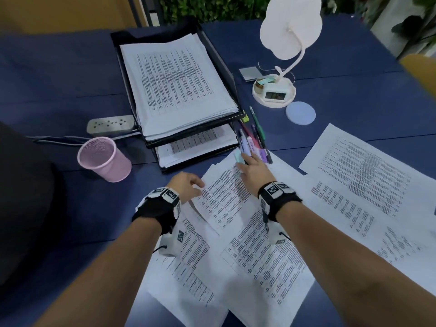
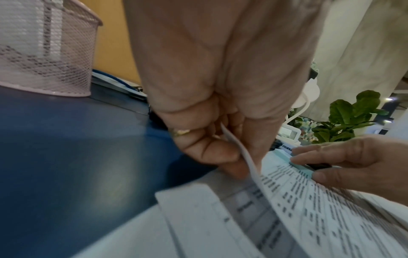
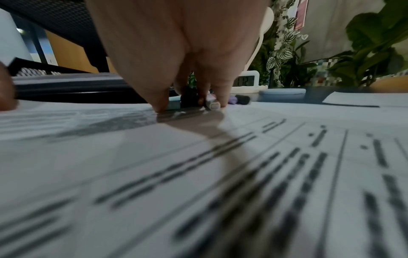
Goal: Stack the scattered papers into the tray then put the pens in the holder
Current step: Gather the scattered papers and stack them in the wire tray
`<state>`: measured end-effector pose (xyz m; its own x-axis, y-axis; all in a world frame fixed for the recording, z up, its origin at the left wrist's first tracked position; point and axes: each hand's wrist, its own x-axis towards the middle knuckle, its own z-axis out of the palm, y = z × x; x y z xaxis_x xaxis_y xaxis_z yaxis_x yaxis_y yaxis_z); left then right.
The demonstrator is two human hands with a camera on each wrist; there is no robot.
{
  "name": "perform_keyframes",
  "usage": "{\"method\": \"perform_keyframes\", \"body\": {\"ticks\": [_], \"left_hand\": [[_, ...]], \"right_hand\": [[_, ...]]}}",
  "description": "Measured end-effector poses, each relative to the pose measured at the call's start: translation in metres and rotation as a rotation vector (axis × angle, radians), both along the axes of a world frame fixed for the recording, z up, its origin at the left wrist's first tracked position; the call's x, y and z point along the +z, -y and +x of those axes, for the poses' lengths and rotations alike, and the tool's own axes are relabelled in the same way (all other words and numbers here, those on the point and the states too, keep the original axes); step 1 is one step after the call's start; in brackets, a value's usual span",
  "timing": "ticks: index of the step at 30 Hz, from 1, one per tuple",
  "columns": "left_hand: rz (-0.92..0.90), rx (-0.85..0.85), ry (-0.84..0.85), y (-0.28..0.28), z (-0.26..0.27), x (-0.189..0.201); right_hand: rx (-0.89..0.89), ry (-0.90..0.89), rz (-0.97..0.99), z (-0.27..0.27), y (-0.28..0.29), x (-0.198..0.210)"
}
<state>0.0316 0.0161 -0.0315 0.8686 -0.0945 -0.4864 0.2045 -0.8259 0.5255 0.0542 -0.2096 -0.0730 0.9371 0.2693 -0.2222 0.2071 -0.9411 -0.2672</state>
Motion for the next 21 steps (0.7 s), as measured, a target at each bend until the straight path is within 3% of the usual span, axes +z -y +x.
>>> {"method": "perform_keyframes", "body": {"ticks": [8,16,21], "left_hand": [[0.211,-0.232,-0.076,0.005,0.02,0.005],[0.343,-0.072,-0.033,0.03,0.015,-0.012],[0.344,-0.024,-0.112,0.036,0.016,-0.021]], "right_hand": [[-0.075,0.012,0.031,0.038,0.033,0.002],[-0.199,-0.07,-0.147,0.056,0.044,0.009],[-0.29,-0.055,-0.087,0.044,0.044,0.016]]}}
